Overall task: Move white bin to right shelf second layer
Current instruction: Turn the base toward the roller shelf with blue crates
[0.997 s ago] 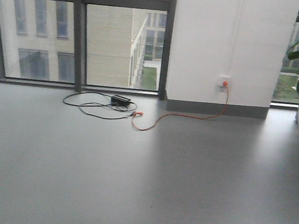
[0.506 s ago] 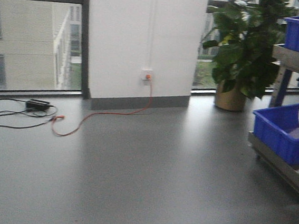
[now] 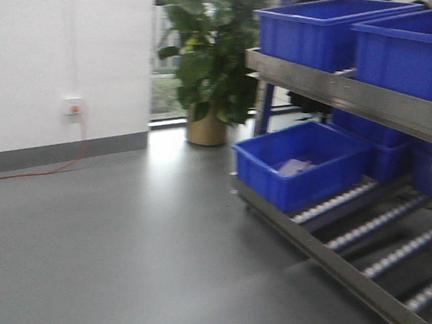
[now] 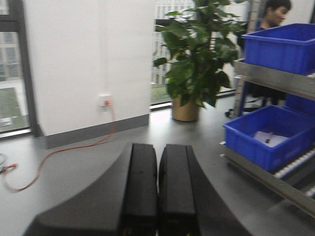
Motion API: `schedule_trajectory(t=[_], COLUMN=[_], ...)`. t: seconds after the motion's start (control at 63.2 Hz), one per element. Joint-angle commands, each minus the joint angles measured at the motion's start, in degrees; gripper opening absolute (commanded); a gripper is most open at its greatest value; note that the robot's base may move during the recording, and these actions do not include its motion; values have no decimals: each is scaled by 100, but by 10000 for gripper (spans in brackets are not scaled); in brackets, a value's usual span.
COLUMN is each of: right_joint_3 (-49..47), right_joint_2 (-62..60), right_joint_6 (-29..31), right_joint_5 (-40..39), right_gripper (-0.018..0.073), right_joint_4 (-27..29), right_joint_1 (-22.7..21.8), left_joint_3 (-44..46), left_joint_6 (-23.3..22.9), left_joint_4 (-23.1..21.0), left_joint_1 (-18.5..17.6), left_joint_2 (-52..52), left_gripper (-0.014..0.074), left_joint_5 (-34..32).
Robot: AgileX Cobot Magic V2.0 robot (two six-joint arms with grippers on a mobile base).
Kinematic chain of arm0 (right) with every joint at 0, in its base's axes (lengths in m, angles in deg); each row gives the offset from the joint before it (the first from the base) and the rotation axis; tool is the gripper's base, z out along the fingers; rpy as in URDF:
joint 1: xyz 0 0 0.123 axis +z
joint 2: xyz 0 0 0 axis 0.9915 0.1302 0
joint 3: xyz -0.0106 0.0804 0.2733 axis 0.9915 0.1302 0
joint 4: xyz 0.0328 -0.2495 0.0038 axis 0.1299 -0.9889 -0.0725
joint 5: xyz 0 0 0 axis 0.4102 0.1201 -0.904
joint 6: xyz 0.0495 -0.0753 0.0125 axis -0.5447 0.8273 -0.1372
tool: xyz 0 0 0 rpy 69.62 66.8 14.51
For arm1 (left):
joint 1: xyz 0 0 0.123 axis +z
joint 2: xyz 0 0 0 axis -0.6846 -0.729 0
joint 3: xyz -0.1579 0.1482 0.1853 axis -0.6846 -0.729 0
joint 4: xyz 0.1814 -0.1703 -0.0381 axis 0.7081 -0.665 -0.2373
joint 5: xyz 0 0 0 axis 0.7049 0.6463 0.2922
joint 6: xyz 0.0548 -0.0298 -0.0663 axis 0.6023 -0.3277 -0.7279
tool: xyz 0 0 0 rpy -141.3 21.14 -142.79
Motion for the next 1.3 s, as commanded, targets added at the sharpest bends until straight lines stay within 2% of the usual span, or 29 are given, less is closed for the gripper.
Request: schedule_trajectory(t=[0.0,1.282], right_joint_3=[-167,-167], right_joint_2=[-4,-4], right_joint_6=[-9,-9], right_joint_5=[-464,-464], right_gripper=[66,66], right_joint_4=[-11,-11], right_joint_1=[-21,-21], left_joint_3=[-156,-156], left_joint_6=[-30,-30], left_joint_4=[-30,-30], left_joint_1=[-36,-36], left_joint_2=[87,87], left_gripper=[85,85], left_joint_5=[-476,-476])
